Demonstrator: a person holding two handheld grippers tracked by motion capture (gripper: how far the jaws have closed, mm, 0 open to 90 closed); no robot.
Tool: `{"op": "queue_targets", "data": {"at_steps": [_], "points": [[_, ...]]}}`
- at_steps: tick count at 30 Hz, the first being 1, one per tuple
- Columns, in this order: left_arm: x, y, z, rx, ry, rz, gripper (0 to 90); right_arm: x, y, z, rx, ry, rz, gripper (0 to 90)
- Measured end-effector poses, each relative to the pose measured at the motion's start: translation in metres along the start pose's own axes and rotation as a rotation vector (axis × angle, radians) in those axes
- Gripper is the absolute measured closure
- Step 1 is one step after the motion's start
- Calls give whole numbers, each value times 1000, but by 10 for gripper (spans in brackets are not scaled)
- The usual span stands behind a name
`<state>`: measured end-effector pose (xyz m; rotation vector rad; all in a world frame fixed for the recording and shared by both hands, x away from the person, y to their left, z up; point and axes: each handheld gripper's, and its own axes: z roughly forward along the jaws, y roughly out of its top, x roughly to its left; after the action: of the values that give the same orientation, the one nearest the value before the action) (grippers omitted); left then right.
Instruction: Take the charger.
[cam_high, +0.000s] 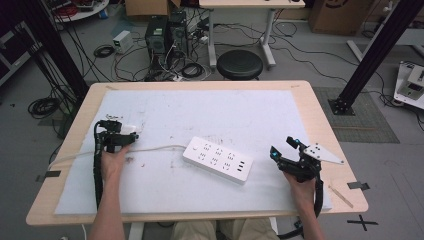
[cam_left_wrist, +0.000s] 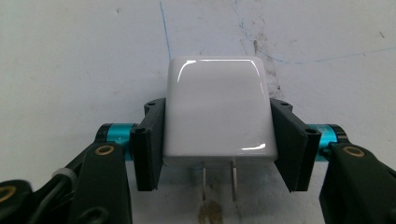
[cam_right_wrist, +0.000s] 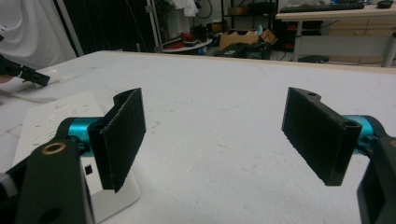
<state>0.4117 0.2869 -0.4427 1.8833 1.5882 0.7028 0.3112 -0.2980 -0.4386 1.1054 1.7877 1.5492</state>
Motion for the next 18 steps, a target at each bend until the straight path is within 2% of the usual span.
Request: {"op": "queue_targets", "data": {"at_steps": [1, 2, 3, 6, 9, 13, 14, 18], "points": [[0, 0, 0, 0, 0, 0, 425, 0, 0, 0, 0, 0, 0, 223], [-4, 0, -6, -37, 8, 10, 425, 0, 0, 0, 2, 1, 2, 223], [-5, 1, -8, -51, 7, 12, 425, 0, 0, 0, 4, 2, 3, 222], [-8, 1, -14, -75, 0, 11, 425, 1, 0, 0, 9, -1, 5, 222], [-15, 3, -26, -125, -32, 28, 425, 0, 0, 1, 7, 5, -2, 223], [-31, 5, -39, -166, -44, 96, 425, 1, 0, 2, 17, 6, -4, 223], [-31, 5, -39, -166, -44, 96, 424, 1, 0, 2, 17, 6, -4, 223], [-50, 7, -52, -205, -74, 156, 425, 2, 1, 3, 26, 8, -14, 223]]}}
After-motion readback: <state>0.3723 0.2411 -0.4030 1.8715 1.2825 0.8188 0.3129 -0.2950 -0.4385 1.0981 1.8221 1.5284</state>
